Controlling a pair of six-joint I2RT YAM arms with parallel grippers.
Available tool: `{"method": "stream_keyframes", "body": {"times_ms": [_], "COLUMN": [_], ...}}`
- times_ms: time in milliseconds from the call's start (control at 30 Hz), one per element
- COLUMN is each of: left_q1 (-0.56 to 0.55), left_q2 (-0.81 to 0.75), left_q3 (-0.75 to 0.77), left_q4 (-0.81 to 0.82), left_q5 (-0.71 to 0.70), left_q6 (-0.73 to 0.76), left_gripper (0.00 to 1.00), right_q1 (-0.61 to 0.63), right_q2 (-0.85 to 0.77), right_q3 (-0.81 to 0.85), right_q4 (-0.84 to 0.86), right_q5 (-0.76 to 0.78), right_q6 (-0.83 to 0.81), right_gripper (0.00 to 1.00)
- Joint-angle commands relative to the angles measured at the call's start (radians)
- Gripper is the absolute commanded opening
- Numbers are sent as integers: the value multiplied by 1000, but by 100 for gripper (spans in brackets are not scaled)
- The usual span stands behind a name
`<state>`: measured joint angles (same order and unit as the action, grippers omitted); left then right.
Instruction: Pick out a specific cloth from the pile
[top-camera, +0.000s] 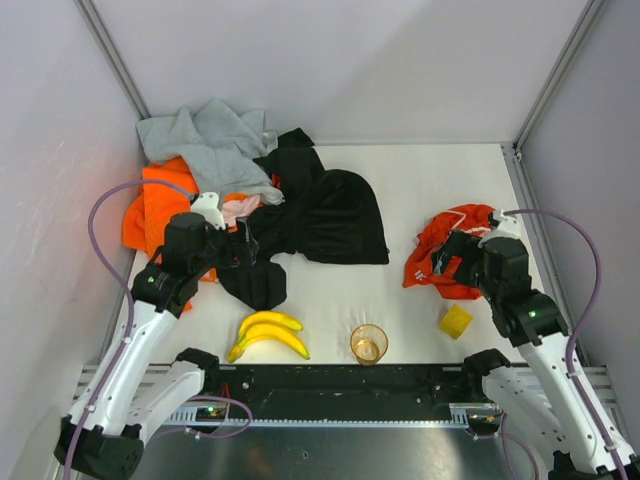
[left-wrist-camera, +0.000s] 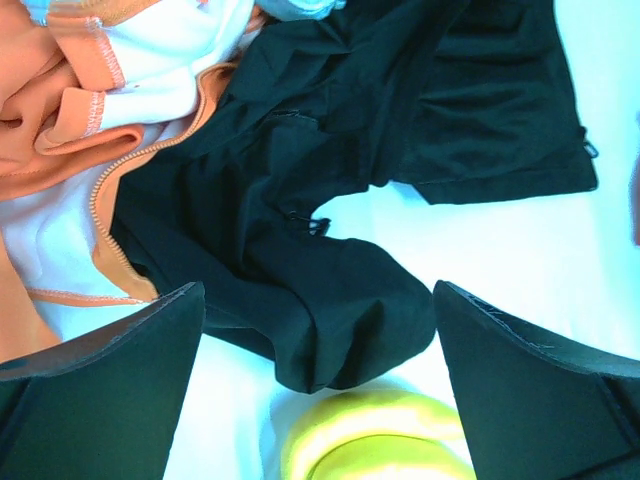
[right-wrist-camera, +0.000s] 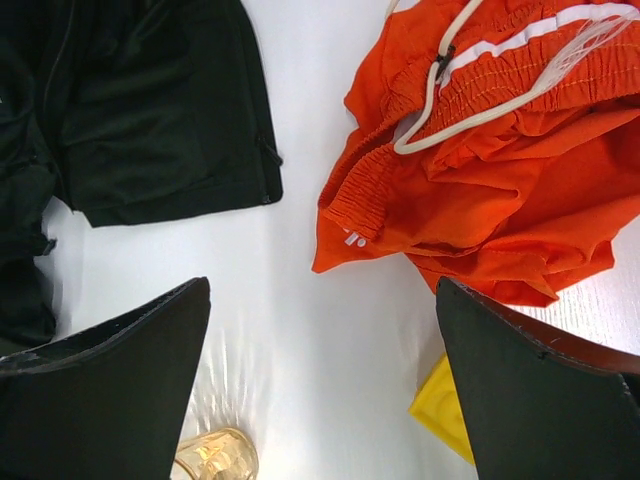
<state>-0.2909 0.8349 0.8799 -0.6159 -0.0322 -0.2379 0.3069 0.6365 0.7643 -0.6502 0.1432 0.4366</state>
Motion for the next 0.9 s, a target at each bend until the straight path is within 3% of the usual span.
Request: {"method": "stream_keyframes", "body": {"times_ms": [0, 433, 867], "left_q1": [-5, -5, -5], "left_q2": [-80, -305, -387], "left_q3": [-14, -32, -52], "left_q4": [5, 5, 40], "left_q5": [53, -25, 10], "left_q6": [-29, 33, 45], "left_gripper": [100, 100, 100], "right_q1": [5, 5, 4], "right_q2": [-62, -192, -206], "right_q3": [22, 22, 21], "right_q4": [-20, -20, 3], "right_q5": [24, 53, 76], "right_q6": [12, 64, 32], "right_gripper": [99, 99, 99]}}
